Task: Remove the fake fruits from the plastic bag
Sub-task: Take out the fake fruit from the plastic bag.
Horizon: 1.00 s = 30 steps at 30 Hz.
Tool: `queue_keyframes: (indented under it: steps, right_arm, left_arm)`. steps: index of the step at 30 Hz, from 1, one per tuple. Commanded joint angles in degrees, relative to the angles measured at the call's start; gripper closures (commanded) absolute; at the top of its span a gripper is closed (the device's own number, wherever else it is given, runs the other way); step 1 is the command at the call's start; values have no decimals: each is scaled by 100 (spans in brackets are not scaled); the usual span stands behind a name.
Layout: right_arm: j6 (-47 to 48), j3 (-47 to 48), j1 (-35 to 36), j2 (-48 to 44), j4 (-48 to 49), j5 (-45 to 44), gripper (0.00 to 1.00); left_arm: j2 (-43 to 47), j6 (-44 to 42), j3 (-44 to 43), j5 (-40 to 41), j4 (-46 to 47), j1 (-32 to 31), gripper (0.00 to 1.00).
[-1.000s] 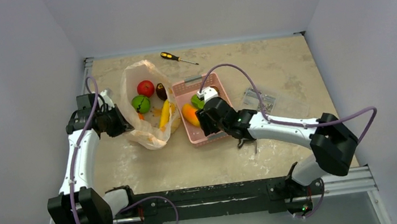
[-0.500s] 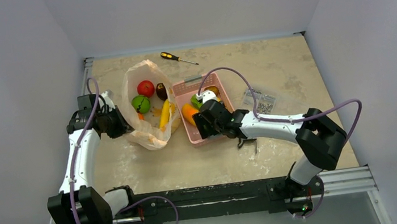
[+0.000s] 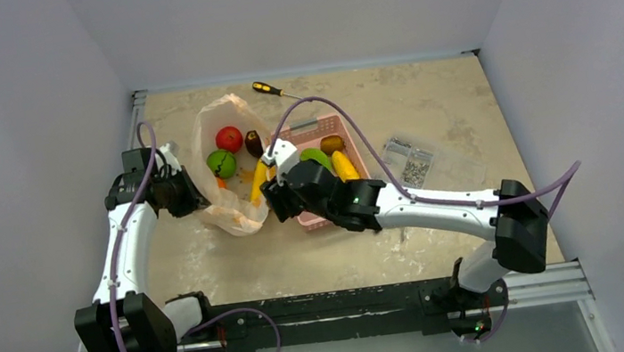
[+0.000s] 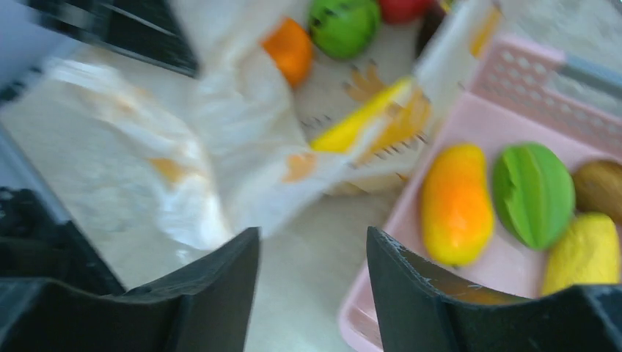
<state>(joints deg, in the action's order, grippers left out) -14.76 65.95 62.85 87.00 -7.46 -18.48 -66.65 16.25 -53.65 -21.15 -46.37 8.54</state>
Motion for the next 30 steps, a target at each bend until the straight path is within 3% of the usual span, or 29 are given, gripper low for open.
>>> queue_keyframes:
  steps: [1, 5, 8, 13, 16, 21, 25, 30]
  right_arm:
    - [359, 733, 256, 236, 909, 516, 52]
    - [586, 1682, 280, 963, 930, 779, 66]
    - [875, 2487, 280, 1612, 774, 760, 70]
    - [1317, 4184, 232, 2976, -255, -629, 86]
    - [1727, 4759, 178, 3532, -570, -1177, 86]
    - [2401, 4609, 80, 3781, -237, -1872, 83]
    - [2606, 4403, -227, 3877, 36, -1592, 78]
    - [2811, 5064, -465, 4398, -29, -1442, 68]
  left_arm:
    - [15, -131, -6, -62, 91, -23, 100]
    - [20, -122, 3, -133, 111, -19, 100]
    - [40, -122, 6, -151, 117, -21, 100]
    - [100, -122, 34, -161, 119, -20, 100]
    - [133, -122, 46, -178, 128, -27, 100]
    - [114, -113, 35, -247, 148, -27, 100]
    - [121, -97, 22, -264, 165, -32, 100]
    - [124, -112, 20, -245, 142, -29, 100]
